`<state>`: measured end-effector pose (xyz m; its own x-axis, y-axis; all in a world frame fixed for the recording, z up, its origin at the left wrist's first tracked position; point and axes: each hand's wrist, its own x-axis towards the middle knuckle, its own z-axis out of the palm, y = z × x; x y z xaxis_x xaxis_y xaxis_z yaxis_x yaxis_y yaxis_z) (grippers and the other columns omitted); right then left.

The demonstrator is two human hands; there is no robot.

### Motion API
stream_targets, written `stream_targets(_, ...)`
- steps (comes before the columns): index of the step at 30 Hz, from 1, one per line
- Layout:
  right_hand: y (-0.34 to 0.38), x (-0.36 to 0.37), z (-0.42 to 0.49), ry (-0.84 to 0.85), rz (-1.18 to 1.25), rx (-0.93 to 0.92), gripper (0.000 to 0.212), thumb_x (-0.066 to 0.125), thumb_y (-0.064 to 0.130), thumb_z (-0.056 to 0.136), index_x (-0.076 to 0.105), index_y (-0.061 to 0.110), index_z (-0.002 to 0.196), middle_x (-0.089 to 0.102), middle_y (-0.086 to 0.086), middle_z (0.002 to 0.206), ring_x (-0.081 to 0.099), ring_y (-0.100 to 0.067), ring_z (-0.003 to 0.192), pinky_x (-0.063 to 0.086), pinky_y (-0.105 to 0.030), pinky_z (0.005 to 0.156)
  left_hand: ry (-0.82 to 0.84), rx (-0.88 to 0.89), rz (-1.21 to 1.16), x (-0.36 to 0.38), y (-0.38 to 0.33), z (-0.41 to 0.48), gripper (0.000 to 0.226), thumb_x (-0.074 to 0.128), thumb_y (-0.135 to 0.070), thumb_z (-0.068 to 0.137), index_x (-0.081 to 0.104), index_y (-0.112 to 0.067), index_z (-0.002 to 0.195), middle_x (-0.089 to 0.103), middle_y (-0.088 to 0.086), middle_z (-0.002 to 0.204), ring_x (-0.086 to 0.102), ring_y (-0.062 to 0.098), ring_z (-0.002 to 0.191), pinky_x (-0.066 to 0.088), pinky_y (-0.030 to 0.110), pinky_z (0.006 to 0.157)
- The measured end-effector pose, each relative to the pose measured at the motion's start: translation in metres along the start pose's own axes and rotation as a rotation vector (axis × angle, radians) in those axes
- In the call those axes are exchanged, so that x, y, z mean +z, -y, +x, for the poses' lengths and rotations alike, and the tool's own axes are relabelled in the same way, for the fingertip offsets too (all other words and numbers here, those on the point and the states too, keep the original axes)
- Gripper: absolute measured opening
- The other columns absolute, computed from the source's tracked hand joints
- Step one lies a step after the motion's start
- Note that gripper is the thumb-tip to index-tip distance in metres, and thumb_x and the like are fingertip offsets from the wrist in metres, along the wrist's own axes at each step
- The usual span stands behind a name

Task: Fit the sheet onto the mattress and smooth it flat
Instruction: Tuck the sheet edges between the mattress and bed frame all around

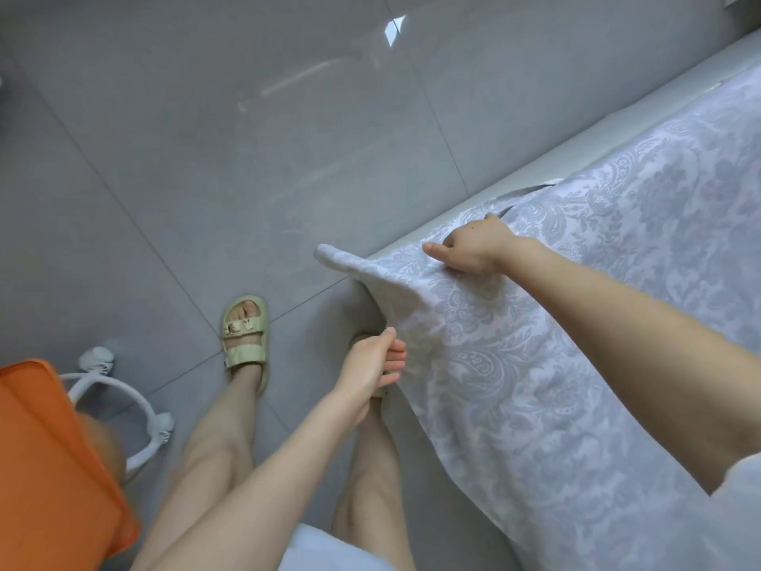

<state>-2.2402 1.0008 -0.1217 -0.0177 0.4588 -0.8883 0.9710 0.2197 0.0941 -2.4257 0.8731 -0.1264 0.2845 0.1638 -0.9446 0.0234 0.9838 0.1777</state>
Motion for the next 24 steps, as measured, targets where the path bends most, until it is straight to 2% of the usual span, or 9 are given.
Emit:
stream_targets(4, -0.004, -0.005, 0.0, 0.035, 0.128, 0.033, 0.065, 0.016, 0.062, 0.095, 0.064, 0.02, 0.109, 0.059, -0.006, 0.128, 0.048, -0.026, 0.123, 0.022, -0.041, 0.108, -0.016, 0.066, -0.137, 0.022, 0.016, -0.002, 0.037, 0.037, -0.036, 0.1, 0.062, -0.01, 0.109, 0.064, 0.009, 0.114, 0.06, 0.021, 0.107, 0.049, 0.037, 0.097)
stream_targets(9, -0.005, -0.003, -0.006, 0.043, 0.188, -0.038, 0.071, 0.012, 0.065, 0.094, 0.064, 0.023, 0.115, 0.056, -0.004, 0.133, 0.042, -0.028, 0.129, 0.017, -0.042, 0.114, -0.089, 0.221, -0.386, 0.058, 0.027, 0.002, 0.045, 0.029, -0.038, 0.102, 0.056, -0.011, 0.126, 0.062, 0.004, 0.119, 0.057, 0.015, 0.113, 0.043, 0.029, 0.099)
stream_targets(11, -0.006, -0.001, -0.012, 0.025, 0.172, -0.071, 0.073, 0.011, 0.064, 0.094, 0.061, 0.018, 0.122, 0.054, -0.006, 0.136, 0.042, -0.029, 0.13, 0.022, -0.039, 0.111, -0.102, 0.277, -0.461, 0.068, 0.028, 0.005, 0.048, 0.025, -0.038, 0.102, 0.057, -0.011, 0.125, 0.063, 0.003, 0.117, 0.058, 0.012, 0.11, 0.043, 0.027, 0.1)
stream_targets(13, -0.007, 0.004, -0.017, -0.002, 0.15, -0.113, 0.073, 0.011, 0.063, 0.095, 0.06, 0.015, 0.12, 0.056, -0.009, 0.133, 0.046, -0.029, 0.126, 0.032, -0.035, 0.101, -0.095, 0.323, -0.525, 0.076, 0.027, 0.007, 0.047, 0.024, -0.039, 0.102, 0.06, -0.014, 0.119, 0.066, -0.002, 0.11, 0.06, 0.007, 0.104, 0.046, 0.023, 0.093)
stream_targets(15, -0.008, 0.008, -0.019, -0.01, 0.134, -0.146, 0.073, 0.011, 0.063, 0.095, 0.06, 0.015, 0.118, 0.058, -0.011, 0.13, 0.048, -0.03, 0.123, 0.035, -0.034, 0.094, -0.098, 0.348, -0.55, 0.08, 0.024, 0.011, 0.048, 0.023, -0.04, 0.102, 0.061, -0.015, 0.117, 0.067, -0.004, 0.109, 0.06, 0.004, 0.103, 0.047, 0.022, 0.089)
stream_targets(19, -0.009, 0.001, -0.02, -0.011, 0.164, -0.154, 0.077, 0.009, 0.066, 0.093, 0.057, 0.016, 0.127, 0.053, -0.01, 0.137, 0.044, -0.03, 0.128, 0.032, -0.034, 0.102, -0.116, 0.385, -0.572, 0.081, 0.017, 0.016, 0.052, 0.022, -0.043, 0.102, 0.058, -0.013, 0.125, 0.065, 0.002, 0.121, 0.059, 0.007, 0.109, 0.045, 0.023, 0.094)
stream_targets(24, -0.019, -0.011, -0.035, 0.037, 0.273, -0.155, 0.085, 0.009, 0.075, 0.085, 0.068, 0.016, 0.106, 0.062, -0.008, 0.117, 0.054, -0.026, 0.11, 0.038, -0.035, 0.095, -0.081, 0.453, -0.551, 0.08, 0.006, 0.018, 0.058, 0.019, -0.05, 0.1, 0.054, -0.017, 0.133, 0.061, -0.002, 0.129, 0.056, 0.009, 0.118, 0.039, 0.029, 0.106)
